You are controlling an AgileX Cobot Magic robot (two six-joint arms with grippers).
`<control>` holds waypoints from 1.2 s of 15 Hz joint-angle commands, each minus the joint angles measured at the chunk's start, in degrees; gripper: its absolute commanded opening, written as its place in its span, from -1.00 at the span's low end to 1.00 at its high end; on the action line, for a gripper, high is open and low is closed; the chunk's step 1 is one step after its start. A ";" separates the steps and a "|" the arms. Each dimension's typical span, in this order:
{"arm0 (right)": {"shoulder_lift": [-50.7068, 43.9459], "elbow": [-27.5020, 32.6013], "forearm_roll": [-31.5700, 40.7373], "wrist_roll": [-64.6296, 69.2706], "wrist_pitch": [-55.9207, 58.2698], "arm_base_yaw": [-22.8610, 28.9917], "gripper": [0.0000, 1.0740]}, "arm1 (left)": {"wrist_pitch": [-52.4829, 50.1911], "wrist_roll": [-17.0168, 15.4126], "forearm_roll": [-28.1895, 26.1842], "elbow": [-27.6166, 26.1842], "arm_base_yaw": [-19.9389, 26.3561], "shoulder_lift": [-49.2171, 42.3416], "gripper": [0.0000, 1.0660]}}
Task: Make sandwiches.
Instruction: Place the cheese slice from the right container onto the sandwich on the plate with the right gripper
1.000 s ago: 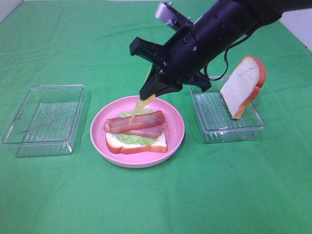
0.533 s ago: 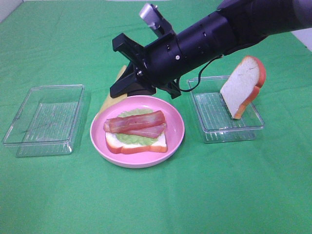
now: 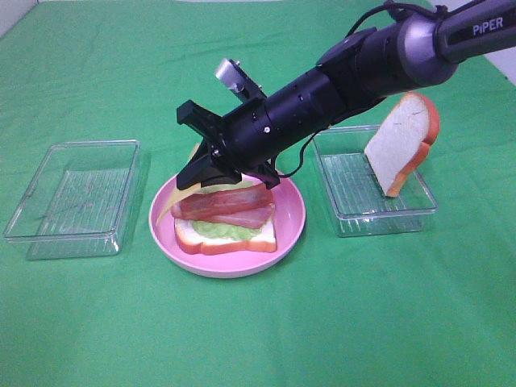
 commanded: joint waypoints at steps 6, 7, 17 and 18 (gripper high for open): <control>0.40 -0.52 -6.36 1.38 0.40 -3.44 -1.00 | -0.86 -0.46 -0.52 0.11 0.29 -1.09 0.83; 0.40 -0.52 -7.62 2.35 0.34 -4.13 -1.00 | -0.86 -0.46 -0.52 0.11 0.29 -1.09 0.83; 0.06 -0.52 -11.40 5.10 1.83 -4.01 -0.31 | -0.86 -0.40 -0.57 0.11 0.29 -1.09 0.83; -0.34 -0.52 -11.97 5.10 1.83 -4.01 0.15 | -0.86 -0.40 -0.57 0.11 0.29 -1.09 0.83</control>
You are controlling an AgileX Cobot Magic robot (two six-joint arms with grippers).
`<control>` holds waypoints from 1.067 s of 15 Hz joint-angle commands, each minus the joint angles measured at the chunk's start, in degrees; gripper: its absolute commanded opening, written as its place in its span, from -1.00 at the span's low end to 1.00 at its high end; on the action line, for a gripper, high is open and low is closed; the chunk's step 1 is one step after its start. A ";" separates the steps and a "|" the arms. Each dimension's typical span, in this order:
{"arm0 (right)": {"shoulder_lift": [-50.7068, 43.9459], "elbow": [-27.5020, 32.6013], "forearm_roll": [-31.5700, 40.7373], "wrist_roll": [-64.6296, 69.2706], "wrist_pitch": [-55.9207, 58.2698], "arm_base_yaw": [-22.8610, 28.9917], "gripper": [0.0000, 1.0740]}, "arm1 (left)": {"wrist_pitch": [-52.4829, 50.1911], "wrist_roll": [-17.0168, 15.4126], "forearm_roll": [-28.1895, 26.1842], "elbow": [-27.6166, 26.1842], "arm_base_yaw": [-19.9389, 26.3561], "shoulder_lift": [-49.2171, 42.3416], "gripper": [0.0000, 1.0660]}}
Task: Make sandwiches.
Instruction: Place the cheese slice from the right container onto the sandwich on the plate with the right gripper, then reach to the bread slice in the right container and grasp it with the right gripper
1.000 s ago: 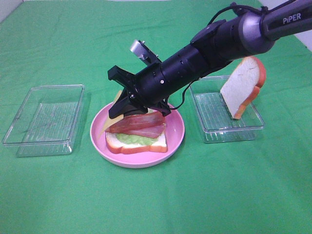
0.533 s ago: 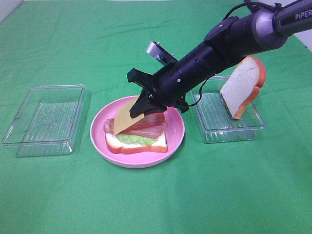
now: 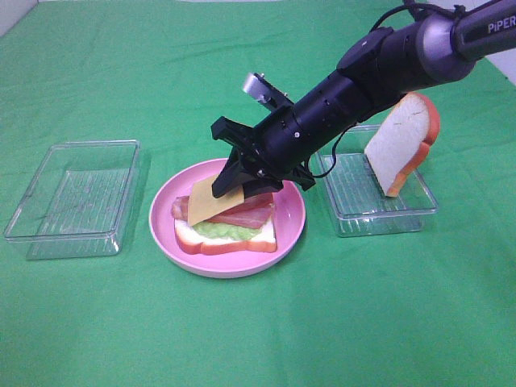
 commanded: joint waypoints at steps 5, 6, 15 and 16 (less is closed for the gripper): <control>-6.59 -0.57 -18.28 9.85 4.47 0.00 0.62 | -0.86 -0.40 -0.57 0.11 0.29 -1.09 0.83; -7.91 -1.32 -21.83 13.01 6.59 0.00 0.62 | -0.86 -0.40 -0.57 0.11 0.29 -1.09 0.83; -15.30 -21.54 -53.23 33.46 26.93 -4.58 0.62 | -0.86 -0.40 -0.57 0.11 0.29 -1.09 0.83; -15.30 -23.15 -53.23 33.46 27.16 -6.82 0.62 | -0.86 -0.40 -0.57 0.11 0.29 -1.09 0.83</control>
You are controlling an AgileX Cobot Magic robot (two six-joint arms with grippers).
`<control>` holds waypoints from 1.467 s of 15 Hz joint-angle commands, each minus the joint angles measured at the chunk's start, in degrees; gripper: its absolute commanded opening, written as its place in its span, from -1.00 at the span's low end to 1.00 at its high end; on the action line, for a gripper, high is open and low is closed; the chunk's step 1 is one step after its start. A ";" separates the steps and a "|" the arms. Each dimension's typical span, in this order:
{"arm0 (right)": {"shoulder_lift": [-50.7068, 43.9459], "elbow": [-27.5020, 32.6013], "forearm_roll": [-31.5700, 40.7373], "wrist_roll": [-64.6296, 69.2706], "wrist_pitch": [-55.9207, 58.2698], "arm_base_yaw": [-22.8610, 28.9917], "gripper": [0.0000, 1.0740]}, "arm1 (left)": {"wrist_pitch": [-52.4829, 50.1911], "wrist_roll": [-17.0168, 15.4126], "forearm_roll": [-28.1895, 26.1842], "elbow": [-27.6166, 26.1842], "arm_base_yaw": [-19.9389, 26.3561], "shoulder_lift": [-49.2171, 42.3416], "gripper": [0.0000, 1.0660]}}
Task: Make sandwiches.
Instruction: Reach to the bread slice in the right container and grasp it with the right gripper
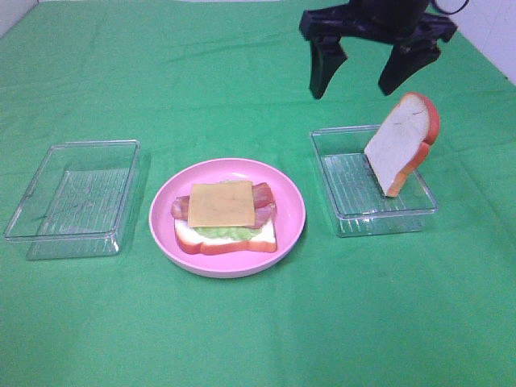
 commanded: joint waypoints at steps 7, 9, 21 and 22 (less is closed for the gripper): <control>4.01 -3.38 0.11 -2.41 4.01 -15.36 0.62 | -0.86 -0.34 -0.52 0.11 0.29 -1.09 0.83; 6.70 -3.72 0.00 -4.07 3.04 -15.87 0.61 | -0.86 -0.34 -0.52 0.11 0.29 -1.09 0.83; 17.99 -8.65 3.50 -3.38 -1.43 -17.30 0.53 | -0.86 -0.40 -0.52 0.11 0.29 -1.09 0.83; 19.65 -8.65 4.30 -3.38 -1.43 -17.30 0.52 | -0.86 -0.40 -0.52 0.11 0.29 -1.03 0.83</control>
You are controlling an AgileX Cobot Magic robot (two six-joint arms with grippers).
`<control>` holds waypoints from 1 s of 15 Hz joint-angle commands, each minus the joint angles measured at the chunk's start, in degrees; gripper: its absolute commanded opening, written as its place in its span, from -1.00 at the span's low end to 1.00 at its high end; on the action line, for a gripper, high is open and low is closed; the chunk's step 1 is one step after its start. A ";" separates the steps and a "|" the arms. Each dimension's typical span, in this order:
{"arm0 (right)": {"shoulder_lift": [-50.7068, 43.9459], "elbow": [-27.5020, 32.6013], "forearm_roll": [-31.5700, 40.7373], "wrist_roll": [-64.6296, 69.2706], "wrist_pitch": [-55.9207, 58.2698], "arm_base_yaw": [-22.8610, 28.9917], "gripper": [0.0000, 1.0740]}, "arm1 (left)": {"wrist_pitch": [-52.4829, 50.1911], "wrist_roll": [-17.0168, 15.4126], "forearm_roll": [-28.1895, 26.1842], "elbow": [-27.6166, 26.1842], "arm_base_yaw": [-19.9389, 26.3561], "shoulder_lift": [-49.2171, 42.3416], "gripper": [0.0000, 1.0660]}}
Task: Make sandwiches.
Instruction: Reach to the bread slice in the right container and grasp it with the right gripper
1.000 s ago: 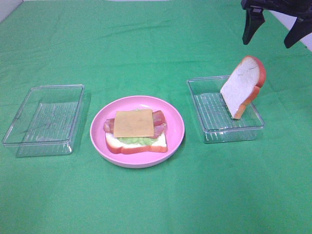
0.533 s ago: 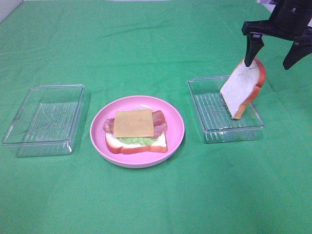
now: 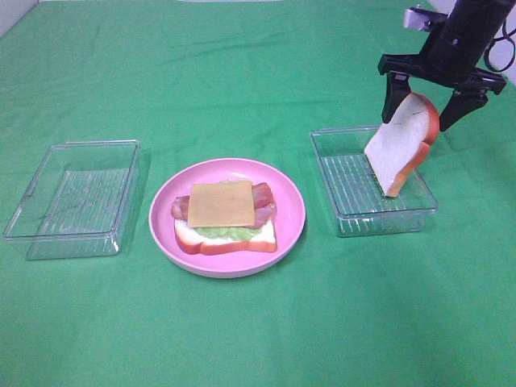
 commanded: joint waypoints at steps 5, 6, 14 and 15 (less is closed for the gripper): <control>1.49 -0.29 1.60 -0.40 1.83 -0.11 0.20 | -0.86 -0.40 -0.52 0.11 0.29 -1.03 0.83; 1.49 -0.29 1.60 -0.40 2.01 -0.11 -0.02 | -0.86 -0.40 -0.52 0.11 0.29 -1.03 0.83; 1.49 -0.29 1.60 -0.40 2.86 -0.06 -0.69 | -0.86 -0.40 -0.52 0.11 0.29 -1.03 0.83; 1.49 -0.29 1.89 -0.46 3.38 -0.06 -0.69 | -0.86 -0.40 -0.52 0.11 0.29 -1.03 0.83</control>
